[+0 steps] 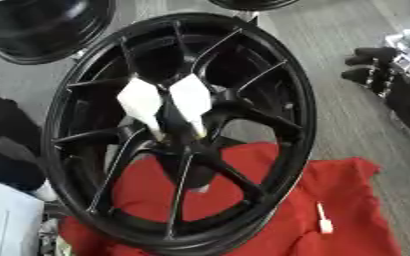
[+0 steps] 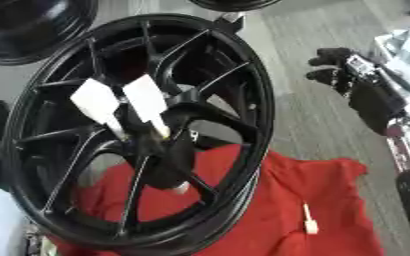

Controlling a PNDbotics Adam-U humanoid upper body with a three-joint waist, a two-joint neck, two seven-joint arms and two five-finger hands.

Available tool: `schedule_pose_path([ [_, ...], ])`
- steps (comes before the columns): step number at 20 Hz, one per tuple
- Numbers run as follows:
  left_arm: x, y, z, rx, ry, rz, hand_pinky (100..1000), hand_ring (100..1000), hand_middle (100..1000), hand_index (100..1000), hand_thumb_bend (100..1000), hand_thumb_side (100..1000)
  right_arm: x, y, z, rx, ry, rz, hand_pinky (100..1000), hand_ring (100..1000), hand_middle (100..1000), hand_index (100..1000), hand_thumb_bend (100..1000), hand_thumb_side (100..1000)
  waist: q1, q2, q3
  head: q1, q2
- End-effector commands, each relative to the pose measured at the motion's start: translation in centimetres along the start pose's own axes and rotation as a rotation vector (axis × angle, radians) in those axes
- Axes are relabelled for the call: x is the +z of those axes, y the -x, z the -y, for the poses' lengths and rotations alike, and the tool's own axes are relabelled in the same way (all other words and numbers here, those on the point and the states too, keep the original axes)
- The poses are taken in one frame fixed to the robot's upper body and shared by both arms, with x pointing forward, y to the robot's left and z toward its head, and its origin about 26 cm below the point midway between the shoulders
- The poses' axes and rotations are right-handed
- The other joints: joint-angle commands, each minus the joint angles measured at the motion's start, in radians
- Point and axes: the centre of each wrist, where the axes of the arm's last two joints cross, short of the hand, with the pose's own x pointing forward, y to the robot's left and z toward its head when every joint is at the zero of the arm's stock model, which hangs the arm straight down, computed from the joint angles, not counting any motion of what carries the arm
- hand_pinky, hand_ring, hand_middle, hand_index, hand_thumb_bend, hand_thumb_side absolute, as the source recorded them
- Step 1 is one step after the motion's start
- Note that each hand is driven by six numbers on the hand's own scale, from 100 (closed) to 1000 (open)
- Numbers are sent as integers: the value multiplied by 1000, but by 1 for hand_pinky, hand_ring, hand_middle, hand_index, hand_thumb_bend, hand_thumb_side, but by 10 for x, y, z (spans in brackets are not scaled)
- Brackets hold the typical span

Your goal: Pull the pin out of the wheel hub.

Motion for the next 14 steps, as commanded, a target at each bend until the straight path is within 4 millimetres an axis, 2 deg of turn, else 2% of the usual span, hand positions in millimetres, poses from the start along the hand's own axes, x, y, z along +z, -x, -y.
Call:
schedule_pose_path([
  [1,9,1,-14,-20,-31,-9,880,850,774,869,405,684,-1,-12,6,38,-2,17,956,771,769,836,100,735,-6,-14,0,1,0],
  [3,8,-1,-14,-6,-45,20,868,837,763,855,287,652,-1,-12,6,38,-3,17,956,771,769,837,100,735,-5,-14,0,1,1],
  [5,5,-4,-15,34,-79,66,848,816,745,835,100,630,-2,-12,6,38,-5,16,956,771,768,837,100,735,-5,-14,-1,2,1],
  [6,4,-6,-16,64,-108,92,836,804,731,818,100,610,-2,-12,6,37,-5,17,956,771,768,837,100,734,-5,-14,-1,3,0],
  [9,-5,-19,-17,171,-237,181,800,774,701,775,100,677,-2,-12,6,35,-8,19,956,771,768,837,100,732,-6,-15,-2,6,-3],
  [14,-32,-63,-10,380,-412,339,777,763,692,757,100,698,-4,-12,5,26,-9,24,957,771,768,837,100,730,-12,-14,-6,13,-4],
])
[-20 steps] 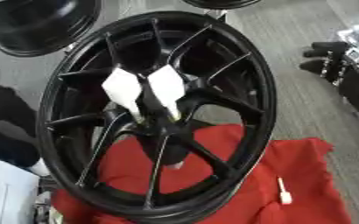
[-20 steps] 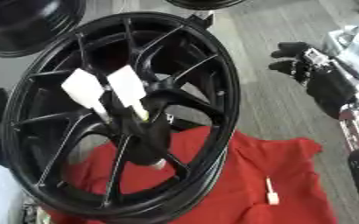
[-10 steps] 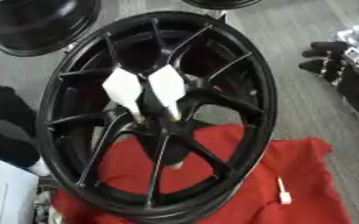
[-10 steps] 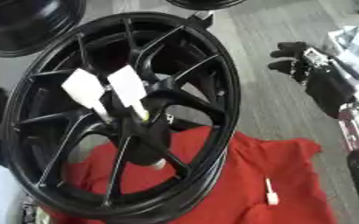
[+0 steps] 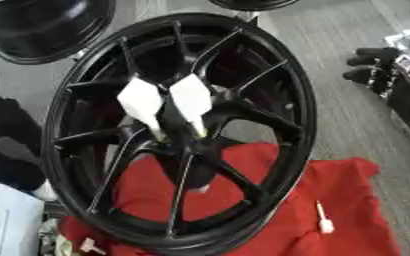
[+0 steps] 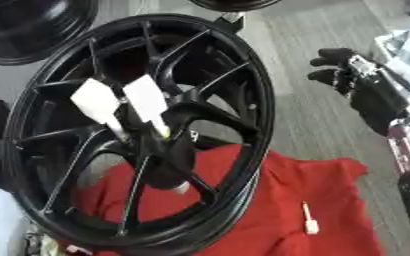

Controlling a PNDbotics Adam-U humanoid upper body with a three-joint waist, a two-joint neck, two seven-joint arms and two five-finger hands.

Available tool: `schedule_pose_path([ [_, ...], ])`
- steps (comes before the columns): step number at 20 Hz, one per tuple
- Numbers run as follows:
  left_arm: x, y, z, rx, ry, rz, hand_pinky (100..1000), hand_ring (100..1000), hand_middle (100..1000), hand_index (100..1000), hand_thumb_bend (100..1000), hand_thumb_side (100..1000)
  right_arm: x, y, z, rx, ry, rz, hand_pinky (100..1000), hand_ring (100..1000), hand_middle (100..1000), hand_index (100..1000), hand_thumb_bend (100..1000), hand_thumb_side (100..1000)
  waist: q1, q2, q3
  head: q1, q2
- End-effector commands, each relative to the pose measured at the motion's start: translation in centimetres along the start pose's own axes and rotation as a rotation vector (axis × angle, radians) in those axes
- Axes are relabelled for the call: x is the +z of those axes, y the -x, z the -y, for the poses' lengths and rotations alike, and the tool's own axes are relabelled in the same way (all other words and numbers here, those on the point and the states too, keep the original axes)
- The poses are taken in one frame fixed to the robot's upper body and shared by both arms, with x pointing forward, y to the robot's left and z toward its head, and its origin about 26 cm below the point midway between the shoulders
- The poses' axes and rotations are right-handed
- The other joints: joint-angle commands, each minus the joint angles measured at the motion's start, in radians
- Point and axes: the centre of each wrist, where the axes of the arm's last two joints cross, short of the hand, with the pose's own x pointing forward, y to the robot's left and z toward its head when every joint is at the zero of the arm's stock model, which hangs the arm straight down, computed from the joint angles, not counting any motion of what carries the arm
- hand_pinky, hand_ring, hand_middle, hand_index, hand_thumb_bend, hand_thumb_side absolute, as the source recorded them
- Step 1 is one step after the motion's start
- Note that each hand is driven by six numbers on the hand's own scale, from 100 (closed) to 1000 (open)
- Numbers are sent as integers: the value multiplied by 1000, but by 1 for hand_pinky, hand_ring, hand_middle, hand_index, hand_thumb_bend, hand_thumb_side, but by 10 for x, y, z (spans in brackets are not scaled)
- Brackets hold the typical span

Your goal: Pull the pin out of the wheel hub.

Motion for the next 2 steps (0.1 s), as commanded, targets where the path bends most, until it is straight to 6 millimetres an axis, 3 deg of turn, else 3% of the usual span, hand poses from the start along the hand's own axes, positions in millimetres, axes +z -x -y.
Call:
schedule_pose_path([
  [1,-17,-28,5,101,-112,91,773,761,692,754,100,712,-4,-12,4,24,-7,27,957,771,768,837,100,730,-9,-14,-3,6,-4],
  [2,-24,-33,12,147,-137,107,770,758,695,753,100,725,-4,-12,4,21,-7,29,957,770,768,837,100,730,-11,-13,-5,7,-4],
])
